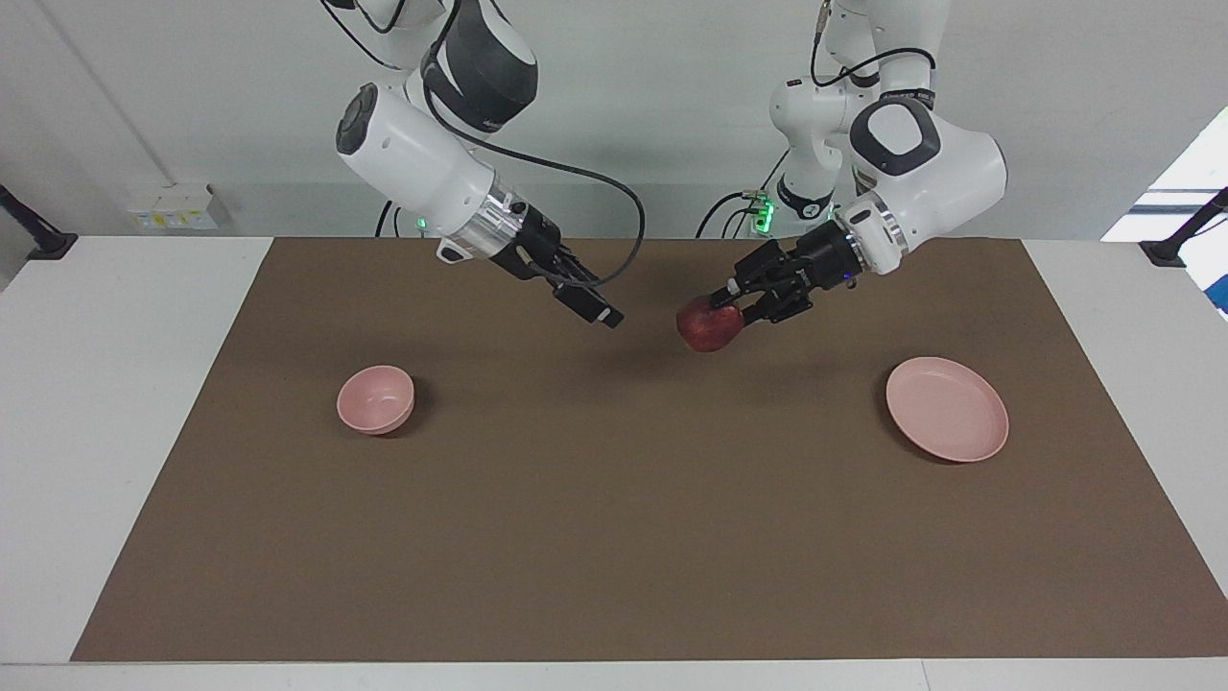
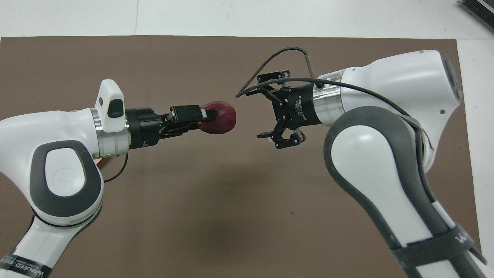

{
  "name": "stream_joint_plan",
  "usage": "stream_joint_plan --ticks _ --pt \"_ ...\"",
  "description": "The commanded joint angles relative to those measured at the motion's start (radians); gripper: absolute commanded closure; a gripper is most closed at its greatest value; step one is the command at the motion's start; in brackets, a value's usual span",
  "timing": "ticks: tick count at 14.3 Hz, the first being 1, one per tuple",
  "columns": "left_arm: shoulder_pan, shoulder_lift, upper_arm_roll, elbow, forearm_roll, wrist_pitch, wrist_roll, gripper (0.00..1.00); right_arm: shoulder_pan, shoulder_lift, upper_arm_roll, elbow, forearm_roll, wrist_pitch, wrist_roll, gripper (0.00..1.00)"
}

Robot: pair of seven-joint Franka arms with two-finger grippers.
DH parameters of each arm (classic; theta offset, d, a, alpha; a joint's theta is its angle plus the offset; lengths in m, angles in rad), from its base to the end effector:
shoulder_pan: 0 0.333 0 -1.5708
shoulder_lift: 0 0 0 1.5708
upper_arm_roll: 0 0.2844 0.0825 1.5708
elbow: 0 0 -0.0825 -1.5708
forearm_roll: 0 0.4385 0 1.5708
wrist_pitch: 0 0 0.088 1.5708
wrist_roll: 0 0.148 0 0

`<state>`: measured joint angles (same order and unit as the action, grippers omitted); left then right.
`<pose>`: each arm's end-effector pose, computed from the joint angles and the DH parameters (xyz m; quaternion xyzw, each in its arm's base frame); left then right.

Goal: Move apple from plate to bowl
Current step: 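Lift the apple with the left gripper while the right gripper approaches it, then close the right gripper on the apple held by the left gripper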

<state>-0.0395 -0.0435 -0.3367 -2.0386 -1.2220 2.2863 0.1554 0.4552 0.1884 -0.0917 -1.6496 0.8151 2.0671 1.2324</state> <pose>0.5811 -0.2854 0.4289 0.8666 0.0847 0.0669 0.4871 0.6353 0.3140 0.4627 -0.7688 0.5176 0.1836 0.3275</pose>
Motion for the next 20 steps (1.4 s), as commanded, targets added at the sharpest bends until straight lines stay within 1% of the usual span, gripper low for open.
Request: stream_joint_plan --ticks 1,3,5,10,11,14,17,18,20 --pt "-0.017 -0.023 -0.031 -0.026 -0.027 0.088 -0.027 1.00 0.017 0.000 -0.002 -0.016 0.049 0.045 0.019 0.00" --pt "-0.019 -0.019 -0.054 -0.026 -0.045 0.139 -0.028 1.00 0.019 0.000 -0.002 -0.016 0.056 0.050 0.021 0.00" --pt "-0.020 -0.022 -0.067 -0.025 -0.053 0.163 -0.028 1.00 0.019 0.014 -0.002 -0.016 0.075 0.070 0.019 0.00" --pt "-0.020 -0.027 -0.082 -0.008 -0.060 0.170 -0.063 1.00 0.023 0.034 -0.002 -0.032 0.073 0.074 0.003 0.00" --pt "-0.020 -0.027 -0.091 -0.008 -0.060 0.173 -0.065 1.00 0.040 0.039 -0.002 -0.030 0.076 0.079 0.001 0.00" --pt "-0.019 -0.027 -0.116 -0.003 -0.060 0.209 -0.088 1.00 0.052 0.037 -0.002 -0.029 0.078 0.088 0.004 0.00" --pt "-0.019 -0.027 -0.116 -0.003 -0.060 0.208 -0.093 1.00 0.056 0.036 -0.002 -0.032 0.076 0.087 0.002 0.00" --pt "-0.019 -0.027 -0.116 -0.003 -0.060 0.208 -0.094 1.00 0.056 0.036 -0.002 -0.032 0.076 0.087 0.001 0.06" --pt "-0.019 -0.027 -0.116 -0.002 -0.060 0.208 -0.102 1.00 0.054 0.037 -0.002 -0.029 0.078 0.079 0.001 0.99"
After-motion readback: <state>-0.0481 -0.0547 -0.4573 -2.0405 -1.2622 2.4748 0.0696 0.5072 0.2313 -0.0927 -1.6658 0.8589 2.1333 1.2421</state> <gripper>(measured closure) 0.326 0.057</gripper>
